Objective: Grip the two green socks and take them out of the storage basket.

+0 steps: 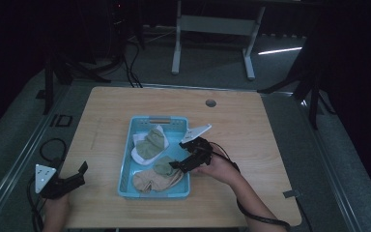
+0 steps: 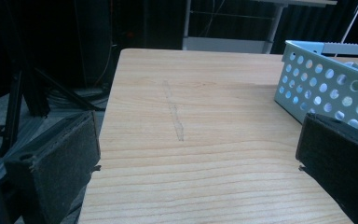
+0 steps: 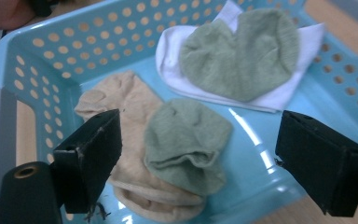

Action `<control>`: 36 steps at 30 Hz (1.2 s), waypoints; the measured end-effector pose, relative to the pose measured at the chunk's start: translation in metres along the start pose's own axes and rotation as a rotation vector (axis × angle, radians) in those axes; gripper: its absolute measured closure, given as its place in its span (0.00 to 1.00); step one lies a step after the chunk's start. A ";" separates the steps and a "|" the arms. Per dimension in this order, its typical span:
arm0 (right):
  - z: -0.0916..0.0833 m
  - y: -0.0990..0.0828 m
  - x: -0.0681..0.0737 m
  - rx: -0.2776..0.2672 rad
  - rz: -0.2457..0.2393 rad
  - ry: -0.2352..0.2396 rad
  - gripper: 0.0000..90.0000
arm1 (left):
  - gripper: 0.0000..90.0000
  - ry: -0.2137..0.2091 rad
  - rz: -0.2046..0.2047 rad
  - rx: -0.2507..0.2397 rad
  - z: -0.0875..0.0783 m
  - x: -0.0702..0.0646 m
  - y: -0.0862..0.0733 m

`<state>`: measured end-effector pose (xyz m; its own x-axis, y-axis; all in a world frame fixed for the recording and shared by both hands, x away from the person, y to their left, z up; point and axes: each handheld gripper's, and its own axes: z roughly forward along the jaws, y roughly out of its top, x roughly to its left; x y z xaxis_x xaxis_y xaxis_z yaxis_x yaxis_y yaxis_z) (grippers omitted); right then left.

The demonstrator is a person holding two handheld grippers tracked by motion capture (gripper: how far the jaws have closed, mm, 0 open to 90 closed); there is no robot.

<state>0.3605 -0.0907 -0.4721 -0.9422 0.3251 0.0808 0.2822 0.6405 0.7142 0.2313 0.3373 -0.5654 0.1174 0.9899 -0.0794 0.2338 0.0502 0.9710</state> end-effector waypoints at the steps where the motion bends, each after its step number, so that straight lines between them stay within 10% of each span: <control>1: 0.004 0.002 0.001 0.021 -0.012 -0.002 0.21 | 0.00 -0.001 0.000 0.001 0.000 0.000 0.000; 19: 0.029 0.014 0.004 0.220 -0.034 -0.021 0.41 | 0.00 -0.008 0.005 0.003 0.000 0.000 0.000; 29: 0.048 0.016 0.013 0.402 -0.165 -0.060 0.52 | 0.00 -0.011 0.004 0.004 0.000 0.000 0.000; 36: 0.049 0.017 0.010 0.443 -0.147 -0.066 0.87 | 0.00 -0.012 0.004 0.003 0.000 0.000 0.000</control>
<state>0.3649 -0.0426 -0.4937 -0.9686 0.2428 -0.0537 0.2097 0.9136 0.3484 0.2314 0.3376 -0.5654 0.1297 0.9884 -0.0787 0.2366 0.0462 0.9705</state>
